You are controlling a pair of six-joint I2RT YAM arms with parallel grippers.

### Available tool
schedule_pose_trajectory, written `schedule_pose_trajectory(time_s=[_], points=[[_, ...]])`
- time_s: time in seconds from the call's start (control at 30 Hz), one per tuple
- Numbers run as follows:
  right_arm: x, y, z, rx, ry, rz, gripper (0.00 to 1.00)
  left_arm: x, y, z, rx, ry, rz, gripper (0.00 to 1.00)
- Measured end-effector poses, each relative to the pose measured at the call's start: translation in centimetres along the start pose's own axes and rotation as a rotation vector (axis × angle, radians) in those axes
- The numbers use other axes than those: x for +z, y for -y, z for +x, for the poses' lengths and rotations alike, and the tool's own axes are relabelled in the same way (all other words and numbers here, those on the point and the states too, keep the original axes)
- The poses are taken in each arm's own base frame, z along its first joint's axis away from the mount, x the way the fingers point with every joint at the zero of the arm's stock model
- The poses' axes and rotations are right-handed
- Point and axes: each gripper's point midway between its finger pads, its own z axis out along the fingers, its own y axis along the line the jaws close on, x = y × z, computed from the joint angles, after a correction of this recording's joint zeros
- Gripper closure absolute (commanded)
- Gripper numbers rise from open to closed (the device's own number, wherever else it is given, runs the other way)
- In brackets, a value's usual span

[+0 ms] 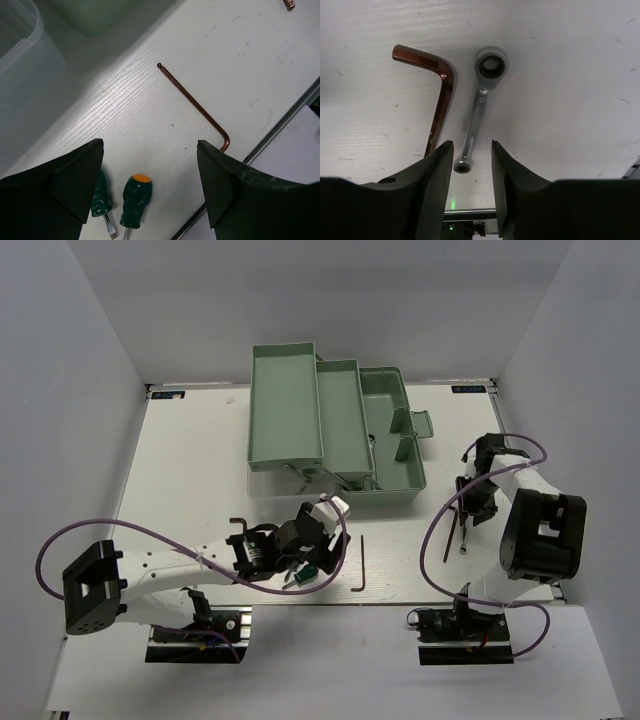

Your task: Sort the tools into containers

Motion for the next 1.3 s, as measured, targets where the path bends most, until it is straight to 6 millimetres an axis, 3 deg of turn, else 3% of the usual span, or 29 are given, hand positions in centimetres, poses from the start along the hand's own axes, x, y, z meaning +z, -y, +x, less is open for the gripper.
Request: schedule_pose_trajectory(time_s=[0.27,0.4,0.47,0.53,0.8,0.93,1.07,1.2,1.3], points=[[2.8,-0.4,1.3,0.001,-0.072,-0.022,0.62,0.1,0.3,0.5,-0.017,-0.010,0.016,0.15],[2.9,-0.5,1.3,0.005,-0.069,-0.026,0.77,0.5,0.6,1.0,-0.031,-0.025,0.025,0.16],[2.9,-0.5,1.3,0.012,-0.064,-0.022,0.95,0.8,0.8,1.4,-0.039,-0.038,0.031,0.16],[2.9,-0.4,1.3,0.013,-0.051,-0.019,1.00,1.2,1.0,1.9,-0.047,-0.054,0.036,0.17],[2.1,-0.1,1.8,0.010,0.039,-0.015,1.00,2.0,1.8,2.9,-0.103,-0.087,0.050,0.17],[-0.9,-0.3,0.4,-0.021,0.136,-0.043,1.00,2.8,2.4,3.6,-0.133,-0.107,0.062,0.17],[-6.3,-1.9,-4.2,-0.084,0.323,-0.138,1.00,4.2,2.9,5.4,-0.156,-0.164,0.067,0.20],[-10.7,-6.0,-8.5,-0.194,0.451,-0.292,1.00,5.8,3.9,6.4,-0.180,-0.207,0.077,0.21],[-12.4,-10.5,-10.7,-0.280,0.463,-0.418,1.00,7.0,4.7,6.1,-0.192,-0.222,0.083,0.21]])
